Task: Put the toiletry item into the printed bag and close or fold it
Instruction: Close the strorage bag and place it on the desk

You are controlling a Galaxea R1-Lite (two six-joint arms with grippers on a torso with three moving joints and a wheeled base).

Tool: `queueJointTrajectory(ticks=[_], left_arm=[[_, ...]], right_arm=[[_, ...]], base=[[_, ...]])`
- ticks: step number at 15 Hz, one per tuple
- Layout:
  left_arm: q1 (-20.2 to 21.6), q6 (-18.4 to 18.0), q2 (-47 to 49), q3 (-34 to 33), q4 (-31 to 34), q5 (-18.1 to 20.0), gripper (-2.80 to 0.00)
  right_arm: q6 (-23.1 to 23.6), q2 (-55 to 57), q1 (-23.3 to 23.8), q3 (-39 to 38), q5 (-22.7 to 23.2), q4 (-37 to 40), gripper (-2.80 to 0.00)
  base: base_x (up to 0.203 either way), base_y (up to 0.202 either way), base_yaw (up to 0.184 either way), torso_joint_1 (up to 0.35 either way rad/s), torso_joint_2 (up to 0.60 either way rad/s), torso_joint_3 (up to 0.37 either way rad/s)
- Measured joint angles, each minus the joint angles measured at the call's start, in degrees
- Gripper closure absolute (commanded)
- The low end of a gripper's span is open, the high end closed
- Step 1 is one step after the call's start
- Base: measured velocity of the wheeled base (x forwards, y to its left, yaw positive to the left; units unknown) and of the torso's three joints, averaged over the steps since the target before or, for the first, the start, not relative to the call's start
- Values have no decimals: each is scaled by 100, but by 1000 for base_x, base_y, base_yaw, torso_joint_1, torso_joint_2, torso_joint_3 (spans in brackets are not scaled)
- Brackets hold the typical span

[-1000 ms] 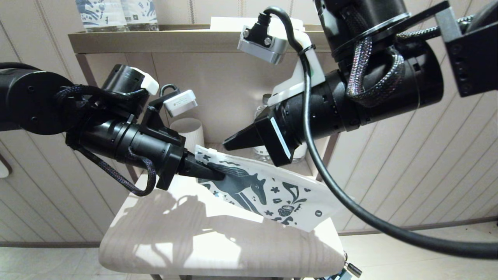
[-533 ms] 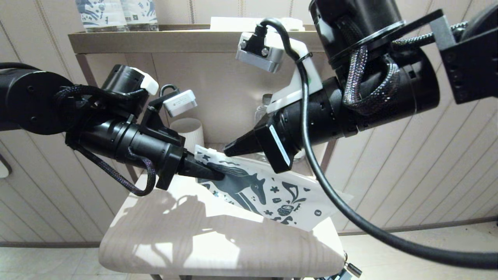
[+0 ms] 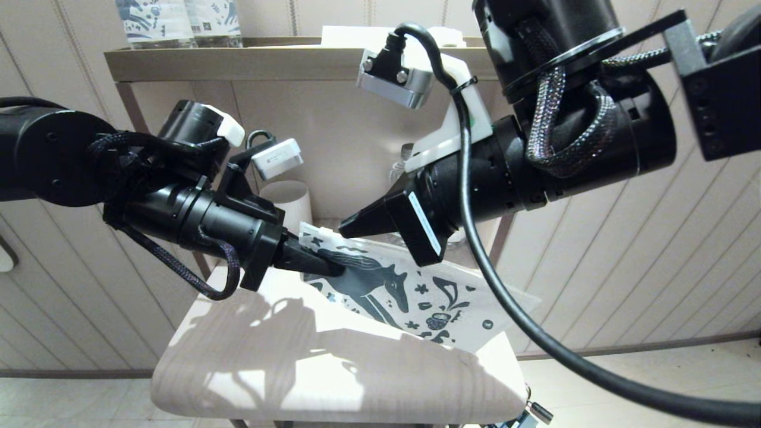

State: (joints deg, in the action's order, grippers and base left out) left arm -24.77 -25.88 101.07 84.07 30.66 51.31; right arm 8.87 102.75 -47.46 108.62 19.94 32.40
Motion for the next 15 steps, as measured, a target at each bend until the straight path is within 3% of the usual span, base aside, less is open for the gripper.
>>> queueJointTrajectory(ticks=[13,14,15], left_arm=[[13,-96,13,-116,-1,30,0],[18,-99,13,-117,-3,30,0],[22,-96,13,-121,-3,28,0]], right_arm=[[112,304,-80,150,1,-126,-280],[111,330,-78,150,4,-132,0],[110,350,-78,152,6,-132,0]], base=[[0,0,0,0,0,0],[0,0,0,0,0,0],[0,0,0,0,0,0]])
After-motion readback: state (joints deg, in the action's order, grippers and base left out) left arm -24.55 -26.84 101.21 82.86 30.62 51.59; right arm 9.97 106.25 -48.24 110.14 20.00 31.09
